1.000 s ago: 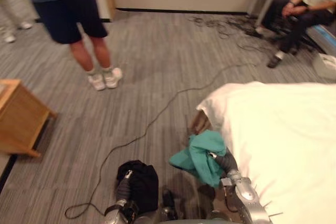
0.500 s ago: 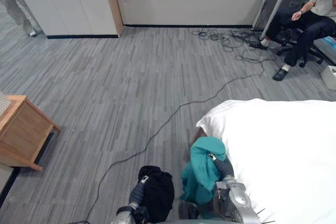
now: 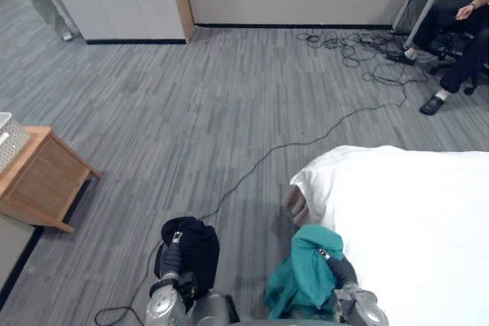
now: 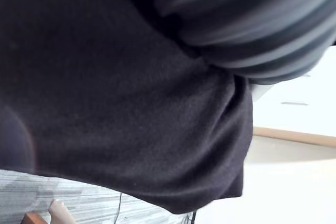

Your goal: Tidy the bed and pick cloth on bed and put in laundry

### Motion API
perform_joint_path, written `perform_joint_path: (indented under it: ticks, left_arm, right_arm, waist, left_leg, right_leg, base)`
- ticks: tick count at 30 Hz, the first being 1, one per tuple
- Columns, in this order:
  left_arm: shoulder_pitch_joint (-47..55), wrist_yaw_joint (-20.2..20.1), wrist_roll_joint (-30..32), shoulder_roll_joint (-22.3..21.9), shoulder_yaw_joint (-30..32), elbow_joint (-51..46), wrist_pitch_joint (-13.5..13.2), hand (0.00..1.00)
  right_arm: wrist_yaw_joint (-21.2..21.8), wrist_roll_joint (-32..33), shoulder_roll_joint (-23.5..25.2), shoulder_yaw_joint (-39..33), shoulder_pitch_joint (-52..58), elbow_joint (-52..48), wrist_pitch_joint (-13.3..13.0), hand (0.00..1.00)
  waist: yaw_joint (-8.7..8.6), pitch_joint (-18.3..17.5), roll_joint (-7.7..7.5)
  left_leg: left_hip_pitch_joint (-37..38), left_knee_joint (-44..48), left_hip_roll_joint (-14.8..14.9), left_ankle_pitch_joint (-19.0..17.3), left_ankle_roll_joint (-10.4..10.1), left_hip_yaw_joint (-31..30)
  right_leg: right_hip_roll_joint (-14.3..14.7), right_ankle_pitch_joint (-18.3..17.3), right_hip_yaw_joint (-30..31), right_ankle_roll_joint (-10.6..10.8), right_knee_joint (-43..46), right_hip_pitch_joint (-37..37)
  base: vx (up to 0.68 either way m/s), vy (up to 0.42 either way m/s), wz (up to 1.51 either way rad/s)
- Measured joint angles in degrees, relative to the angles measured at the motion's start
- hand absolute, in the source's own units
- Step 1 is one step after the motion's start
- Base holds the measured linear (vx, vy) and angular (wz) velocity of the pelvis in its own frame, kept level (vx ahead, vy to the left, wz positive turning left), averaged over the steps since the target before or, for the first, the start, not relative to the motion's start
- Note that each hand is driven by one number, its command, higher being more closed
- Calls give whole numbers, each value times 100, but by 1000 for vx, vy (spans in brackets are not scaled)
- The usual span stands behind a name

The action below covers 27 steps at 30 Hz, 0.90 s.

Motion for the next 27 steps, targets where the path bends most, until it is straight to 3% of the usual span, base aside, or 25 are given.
perform_joint_path:
  ticks: [2, 3, 6, 7, 9, 10, 11, 12, 13, 15, 17, 18, 19, 20, 21, 22, 23, 24, 25, 27]
  left_arm:
    - [30, -5, 1, -33, 1, -115, -8, 100]
    - [109, 5, -1, -77, 2, -262, -51, 100]
    - [251, 3, -5, -152, -4, -413, -70, 100]
    - [307, 8, -9, -175, -3, -445, -33, 100]
    - [338, 11, -38, -161, 17, -606, 108, 100]
    - [400, 14, -81, -87, 43, -651, 186, 100]
    - [373, 13, -126, -50, 106, -616, 231, 100]
    - [322, 15, -126, -31, 155, -597, 259, 100]
    - [267, 11, -119, -38, 154, -552, 283, 100]
    - [253, 42, -108, -109, 56, -554, 289, 100]
    - [241, 147, -61, -117, -122, -628, 284, 100]
    - [209, 159, -47, -107, -159, -657, 265, 100]
    - [98, 159, -34, -49, -206, -665, 238, 100]
    - [-32, 150, -4, 33, -232, -601, 238, 100]
    - [-71, 143, -2, 42, -241, -552, 224, 100]
    - [-133, 135, -4, 101, -228, -470, 157, 100]
    - [-127, 133, -6, 154, -219, -446, 123, 100]
    - [-2, 132, -8, 208, -208, -371, 74, 100]
    - [86, 133, -18, 232, -196, -373, 64, 100]
    - [361, 144, -232, 238, -12, -265, 123, 100]
  right_arm:
    - [118, -11, -9, -101, 28, -212, 1, 100]
    - [196, -34, -8, -99, 117, -446, 2, 100]
    - [274, -70, -103, -89, 263, -723, 1, 100]
    - [270, -67, -153, -75, 271, -777, 1, 100]
    - [260, -66, -195, -72, 227, -821, 24, 100]
    - [251, -67, -129, -28, 221, -819, 64, 100]
    - [257, -71, -78, 67, 96, -827, 69, 100]
    - [250, -74, -58, 61, 36, -820, 69, 100]
    - [242, -149, -23, 80, -109, -718, 82, 100]
    - [240, -261, 0, 86, -151, -689, 100, 100]
    - [230, -261, -6, 130, -10, -767, 84, 100]
    - [230, -261, -10, 170, 14, -775, 82, 100]
    - [230, -259, 3, 196, 77, -816, 83, 100]
    - [231, -255, 6, 191, 165, -870, 89, 100]
    - [231, -249, 8, 190, 228, -916, 93, 100]
    - [234, -239, 3, 182, 284, -1052, 97, 100]
    - [233, -239, 6, 181, 284, -1094, 101, 100]
    - [233, -243, 13, 183, 289, -1208, 108, 100]
    - [233, -244, 9, 184, 289, -1246, 110, 100]
    - [134, -245, -62, 193, 118, -1242, 246, 100]
  waist:
    - [-22, 63, 14]
    - [-4, 84, 10]
    - [87, 141, 63]
    - [162, 113, 89]
    - [310, 48, -7]
    - [405, -204, -233]
    - [338, -308, -555]
    - [320, -313, -620]
    - [277, -276, -693]
    - [247, -128, -588]
    - [222, -86, -262]
    - [214, -81, -206]
    - [196, -35, -110]
    - [188, -11, -129]
    - [186, -15, -141]
    - [178, -6, -307]
    - [185, 23, -334]
    - [182, 22, -363]
    - [165, -32, -379]
    - [159, -288, -264]
  left_leg:
    - [0, -826, -176, 19, 3, 80]
    - [-21, -1686, -301, 213, -87, 172]
    - [-85, -2394, -290, 653, -183, 448]
    - [-86, -2561, -231, 701, -65, 573]
    - [-180, -2235, -207, 787, 343, 600]
    - [-183, -2066, -411, 567, 851, 704]
    - [-231, -2016, -664, 333, 1064, 738]
    - [-200, -2023, -742, 256, 1076, 737]
    - [49, -2111, -887, 97, 1081, 683]
    - [709, -2203, -926, -99, 1103, 533]
    - [1458, -2454, -727, -341, 1035, 146]
    - [1545, -2501, -653, -350, 1017, 44]
    - [1671, -2536, -510, -394, 937, -211]
    - [1794, -2524, -449, -383, 877, -433]
    - [1859, -2523, -450, -386, 837, -544]
    - [2119, -2512, -460, -516, 613, -763]
    - [2238, -2519, -452, -595, 489, -841]
    - [2668, -2536, -317, -904, 265, -1023]
    - [2838, -2584, -225, -1063, 189, -1116]
    - [3103, -2220, 149, -1304, 78, -1335]
  right_leg:
    - [-91, -57, -4, 10, -37, 96]
    - [-151, -156, -53, 36, -103, 222]
    - [-136, -463, -156, 134, -123, 580]
    - [-118, -810, -186, 220, 13, 751]
    - [-186, -1210, -73, 214, 304, 810]
    - [-387, -1470, -50, 406, 792, 738]
    - [-702, -1451, -55, 1193, 2592, -56]
    - [-842, -1251, -70, 1527, 3157, -388]
    - [-1113, -557, -109, 1702, 4307, -866]
    - [-1333, -663, -433, 1405, 4979, -1009]
    - [-1241, -958, -1004, 902, 4403, -1313]
    - [-1179, -977, -1105, 863, 4009, -1469]
    - [-1033, -868, -1226, 867, 2737, -1768]
    - [-969, -334, -1151, 928, 1327, -1863]
    - [-1000, -27, -1053, 994, 646, -1914]
    - [-1113, 418, -749, 1290, 2, -2080]
    - [-1159, 496, -600, 1341, -77, -2127]
    - [-1232, 661, -316, 1321, -120, -2085]
    - [-1232, 702, -304, 1257, -17, -2045]
    - [-1023, 1041, -401, 1009, 1089, -2221]
  base:
    - [215, -13, 18]
    - [311, 39, 29]
    - [318, 79, 15]
    - [465, 173, -9]
    - [457, 151, -25]
    - [591, 101, -8]
    - [591, 101, 6]
    - [602, 70, 27]
    - [593, 68, 22]
    - [644, 53, 22]
    - [543, -19, 46]
    - [522, -79, 80]
    - [620, -169, 100]
    - [631, -209, 108]
    - [669, -296, 113]
    - [355, -188, 88]
    - [599, -387, 118]
    - [631, -473, 91]
    - [776, -596, 104]
    - [695, -577, 67]
